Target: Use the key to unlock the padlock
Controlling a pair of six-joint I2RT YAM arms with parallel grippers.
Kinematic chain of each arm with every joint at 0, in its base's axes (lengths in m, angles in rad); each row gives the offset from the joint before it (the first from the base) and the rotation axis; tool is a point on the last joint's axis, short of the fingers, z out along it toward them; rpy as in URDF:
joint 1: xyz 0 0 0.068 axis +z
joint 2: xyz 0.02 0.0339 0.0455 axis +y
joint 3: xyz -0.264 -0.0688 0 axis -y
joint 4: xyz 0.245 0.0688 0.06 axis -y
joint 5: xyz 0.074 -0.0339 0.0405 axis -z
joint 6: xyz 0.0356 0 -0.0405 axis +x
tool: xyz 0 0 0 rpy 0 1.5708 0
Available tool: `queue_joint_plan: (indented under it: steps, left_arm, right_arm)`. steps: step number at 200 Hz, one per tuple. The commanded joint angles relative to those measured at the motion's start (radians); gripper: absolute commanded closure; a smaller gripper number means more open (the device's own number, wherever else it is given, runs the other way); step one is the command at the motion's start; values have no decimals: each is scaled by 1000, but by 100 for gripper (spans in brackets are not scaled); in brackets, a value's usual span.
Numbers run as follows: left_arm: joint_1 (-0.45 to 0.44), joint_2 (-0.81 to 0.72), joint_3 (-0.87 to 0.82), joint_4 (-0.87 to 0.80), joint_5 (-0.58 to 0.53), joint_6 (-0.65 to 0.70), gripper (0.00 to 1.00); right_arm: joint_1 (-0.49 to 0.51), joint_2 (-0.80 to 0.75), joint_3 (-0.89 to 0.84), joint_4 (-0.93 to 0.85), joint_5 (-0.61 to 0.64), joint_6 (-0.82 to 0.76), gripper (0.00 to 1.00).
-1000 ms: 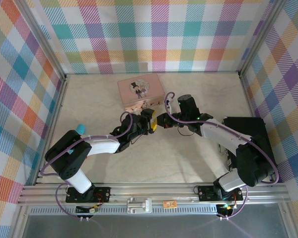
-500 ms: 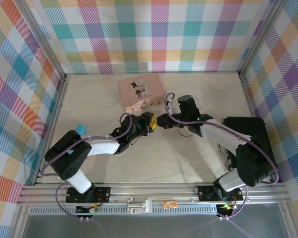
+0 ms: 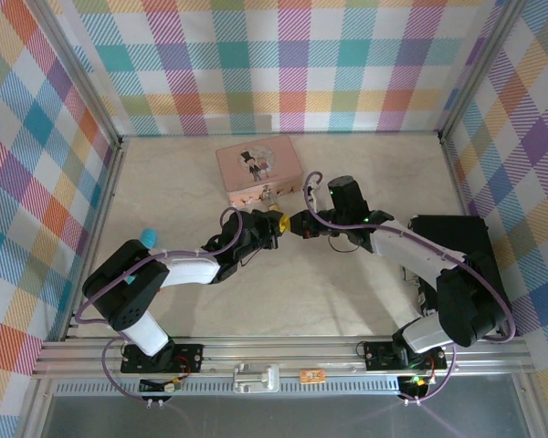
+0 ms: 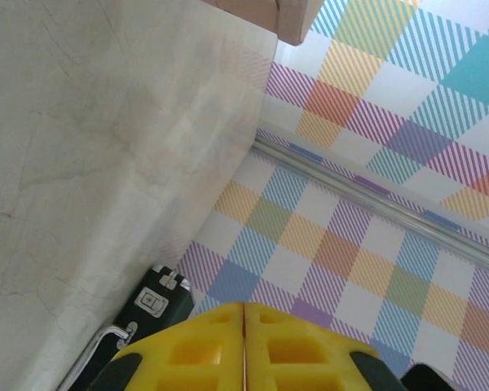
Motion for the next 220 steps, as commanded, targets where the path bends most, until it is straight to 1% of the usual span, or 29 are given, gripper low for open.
queue_joint_plan:
  steps: [1,11,26,36,64,81,96,113,134,148,172,194,220]
  left_arm:
    - [-4,30,2,45,10,-34,92]
    - [-5,40,7,55,14,-33,92]
    - [-6,50,29,61,25,3,100]
    - [-5,54,47,53,29,50,100]
    - [4,36,67,38,25,206,100]
    - [21,11,78,32,31,352,100]
    - [36,-11,105,-2,57,470,100]
    - [50,-34,148,-31,100,592,100]
    - [52,-67,198,-82,139,704,100]
    - [52,-90,213,-107,146,750,100]
    - [52,-115,210,-98,145,776,100]
    - [52,-111,208,-74,159,768,100]
    - [51,-102,196,-24,165,742,100]
  right_arm:
    - [-11,-35,2,-10,1,-25,100]
    - [-11,-40,2,-12,2,-24,100]
    - [-12,-46,5,-17,-1,-19,100]
    - [-15,-58,9,-27,10,-4,88]
    - [-27,-148,-21,-4,39,31,71]
    - [-43,-196,-26,-10,42,36,62]
    - [-61,-214,-24,-12,20,38,60]
    - [-79,-209,-28,24,-39,47,59]
    - [-85,-194,-64,148,-100,83,60]
    - [-91,-180,-86,231,-118,111,62]
    - [-104,-159,-119,355,-135,161,63]
    - [-106,-142,-140,483,-191,206,66]
    - [-105,-125,-149,559,-235,236,69]
